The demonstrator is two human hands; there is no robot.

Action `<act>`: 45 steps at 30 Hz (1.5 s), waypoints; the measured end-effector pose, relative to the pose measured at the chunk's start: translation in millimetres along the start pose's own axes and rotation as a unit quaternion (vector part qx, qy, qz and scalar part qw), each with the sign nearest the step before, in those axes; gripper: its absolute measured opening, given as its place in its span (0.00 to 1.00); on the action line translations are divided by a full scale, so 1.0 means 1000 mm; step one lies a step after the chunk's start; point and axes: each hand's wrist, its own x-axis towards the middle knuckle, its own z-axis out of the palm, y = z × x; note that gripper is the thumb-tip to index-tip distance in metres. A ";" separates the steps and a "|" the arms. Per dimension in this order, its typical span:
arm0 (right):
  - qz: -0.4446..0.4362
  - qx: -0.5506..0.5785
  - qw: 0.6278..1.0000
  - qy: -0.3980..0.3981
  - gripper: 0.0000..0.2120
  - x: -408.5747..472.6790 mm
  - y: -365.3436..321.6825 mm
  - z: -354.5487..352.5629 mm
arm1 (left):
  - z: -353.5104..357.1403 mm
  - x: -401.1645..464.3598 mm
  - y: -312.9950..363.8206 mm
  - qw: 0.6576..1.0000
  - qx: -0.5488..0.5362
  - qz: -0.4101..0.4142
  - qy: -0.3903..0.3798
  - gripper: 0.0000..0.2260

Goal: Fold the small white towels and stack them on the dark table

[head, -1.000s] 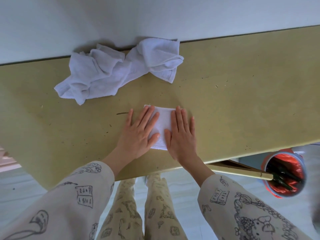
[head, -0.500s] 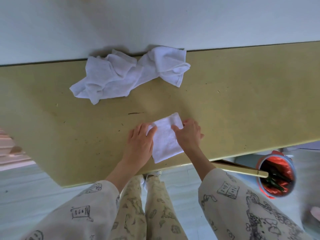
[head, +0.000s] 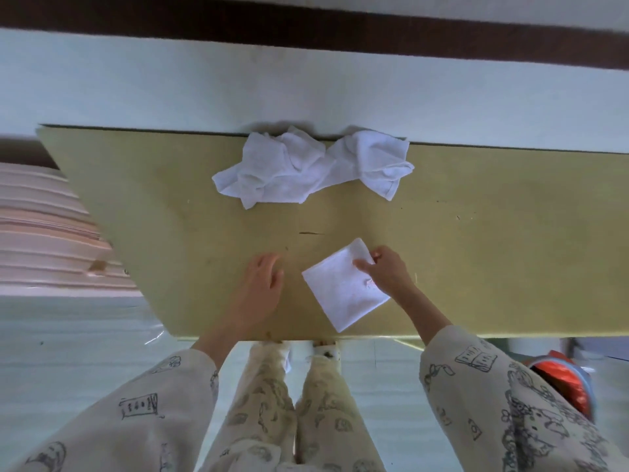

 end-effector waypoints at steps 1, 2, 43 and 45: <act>-0.013 0.003 1.000 -0.016 0.09 -0.005 -0.002 -0.004 | -0.010 -0.006 -0.001 1.000 -0.004 -0.016 0.005 0.15; -0.030 0.004 0.999 -0.032 0.07 -0.011 -0.006 -0.008 | -0.020 -0.013 -0.002 0.999 -0.006 -0.027 0.019 0.15; -0.705 -0.367 0.359 -0.489 0.13 -0.818 0.074 0.430 | 0.061 -0.970 -0.132 0.596 -0.121 -0.439 0.661 0.12; -0.704 -0.376 0.335 -0.500 0.13 -0.846 0.086 0.461 | 0.066 -0.995 -0.153 0.584 -0.140 -0.443 0.666 0.11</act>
